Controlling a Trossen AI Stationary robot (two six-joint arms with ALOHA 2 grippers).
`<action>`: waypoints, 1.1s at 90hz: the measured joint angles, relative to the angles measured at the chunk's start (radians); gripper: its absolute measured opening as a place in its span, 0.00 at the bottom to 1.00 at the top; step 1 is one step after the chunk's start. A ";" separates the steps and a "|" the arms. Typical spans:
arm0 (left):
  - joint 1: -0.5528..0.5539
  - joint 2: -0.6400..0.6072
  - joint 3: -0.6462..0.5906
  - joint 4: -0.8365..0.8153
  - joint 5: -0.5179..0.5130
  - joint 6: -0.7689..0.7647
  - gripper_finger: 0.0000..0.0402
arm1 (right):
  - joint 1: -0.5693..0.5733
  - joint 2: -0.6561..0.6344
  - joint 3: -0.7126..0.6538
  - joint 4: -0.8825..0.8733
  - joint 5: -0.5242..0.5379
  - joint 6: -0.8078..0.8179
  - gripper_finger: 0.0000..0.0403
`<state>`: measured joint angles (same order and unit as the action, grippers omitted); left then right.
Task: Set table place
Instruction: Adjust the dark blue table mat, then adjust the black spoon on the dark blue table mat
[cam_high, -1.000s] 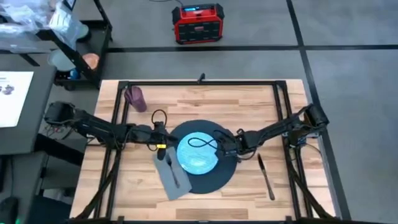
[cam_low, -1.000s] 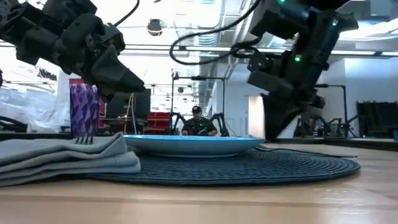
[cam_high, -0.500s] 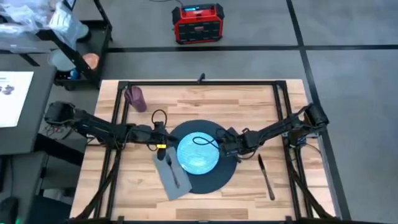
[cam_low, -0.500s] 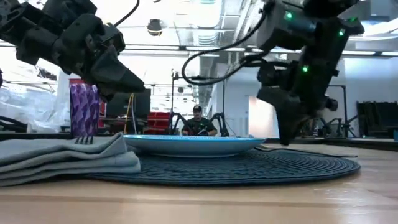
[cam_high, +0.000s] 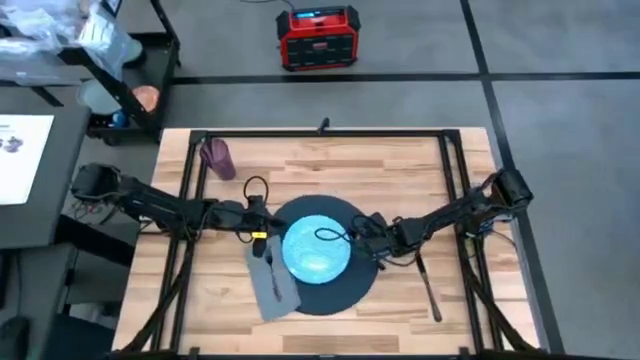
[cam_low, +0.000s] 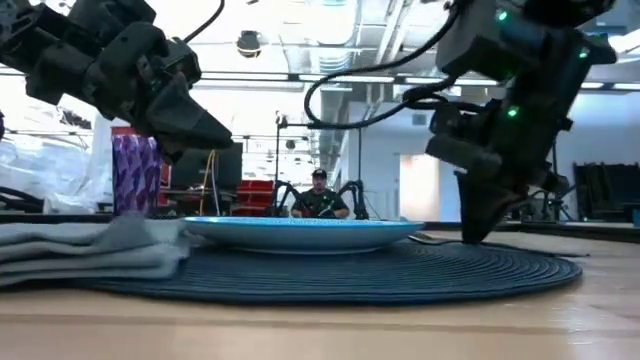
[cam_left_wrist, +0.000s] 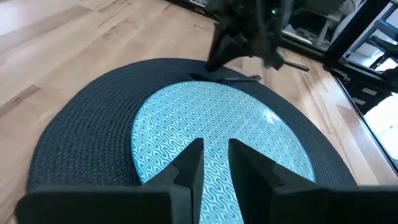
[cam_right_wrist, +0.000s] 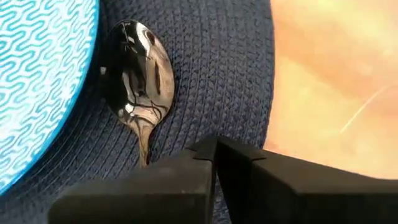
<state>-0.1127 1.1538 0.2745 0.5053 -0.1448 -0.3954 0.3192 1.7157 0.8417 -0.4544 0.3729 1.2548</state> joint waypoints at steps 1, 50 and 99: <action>0.000 0.000 0.000 0.000 0.000 0.000 0.14 | 0.005 0.000 0.000 0.000 -0.001 0.006 0.00; 0.000 0.000 0.000 0.000 0.000 -0.009 0.14 | 0.202 0.004 -0.002 -0.038 0.041 0.298 0.00; 0.000 0.000 0.000 0.001 -0.001 -0.013 0.14 | 0.218 0.002 0.047 -0.106 0.169 0.254 0.00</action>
<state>-0.1127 1.1542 0.2741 0.5060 -0.1459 -0.4084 0.5369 1.7172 0.8890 -0.5607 0.5421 1.5093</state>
